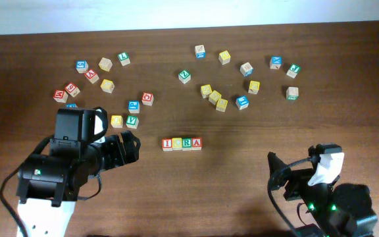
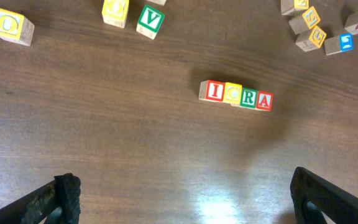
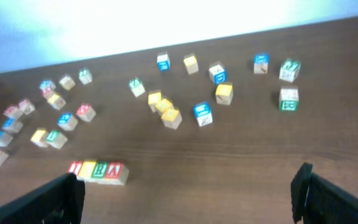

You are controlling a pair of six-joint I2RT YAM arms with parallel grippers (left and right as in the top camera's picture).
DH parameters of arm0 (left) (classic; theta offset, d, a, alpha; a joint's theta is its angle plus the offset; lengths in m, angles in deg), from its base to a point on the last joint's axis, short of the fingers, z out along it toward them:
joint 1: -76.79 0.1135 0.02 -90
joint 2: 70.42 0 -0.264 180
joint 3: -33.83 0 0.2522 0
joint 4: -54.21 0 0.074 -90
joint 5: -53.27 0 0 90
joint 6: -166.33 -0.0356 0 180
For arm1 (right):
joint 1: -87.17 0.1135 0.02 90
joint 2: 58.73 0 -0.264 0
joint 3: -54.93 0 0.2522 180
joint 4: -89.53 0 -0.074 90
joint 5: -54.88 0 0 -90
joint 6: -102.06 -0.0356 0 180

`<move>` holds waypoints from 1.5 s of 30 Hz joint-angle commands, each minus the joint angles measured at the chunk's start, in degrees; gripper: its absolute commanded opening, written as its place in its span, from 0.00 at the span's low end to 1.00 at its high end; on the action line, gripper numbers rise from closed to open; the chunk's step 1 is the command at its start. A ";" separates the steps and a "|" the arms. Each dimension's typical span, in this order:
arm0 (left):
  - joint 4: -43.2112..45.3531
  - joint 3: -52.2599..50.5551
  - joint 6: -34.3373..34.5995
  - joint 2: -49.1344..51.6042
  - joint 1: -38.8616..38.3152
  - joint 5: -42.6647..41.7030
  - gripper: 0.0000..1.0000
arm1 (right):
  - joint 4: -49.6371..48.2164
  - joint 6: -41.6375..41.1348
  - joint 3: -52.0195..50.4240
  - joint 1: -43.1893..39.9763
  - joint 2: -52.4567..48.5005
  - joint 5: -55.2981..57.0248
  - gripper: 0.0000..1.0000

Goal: Spell out ICRA

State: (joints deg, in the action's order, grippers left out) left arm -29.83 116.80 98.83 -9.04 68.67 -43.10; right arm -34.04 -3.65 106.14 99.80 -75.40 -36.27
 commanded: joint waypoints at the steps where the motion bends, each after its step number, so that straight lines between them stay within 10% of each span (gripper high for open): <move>1: 0.07 0.57 -0.26 -0.26 0.04 0.42 0.99 | -5.66 4.42 -6.95 -2.49 6.25 -1.88 0.98; 22: 0.07 0.57 -0.26 -0.28 0.04 0.44 0.99 | -46.73 7.87 -37.24 -9.66 16.48 -1.40 0.98; 45: 0.07 0.57 -0.26 -0.24 0.04 0.42 0.99 | -38.12 7.98 -37.13 -12.37 16.48 -0.15 0.98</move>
State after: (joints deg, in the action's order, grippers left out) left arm -29.85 116.80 98.81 -9.04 68.67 -43.10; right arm -72.57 4.31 69.29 87.95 -59.42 -37.25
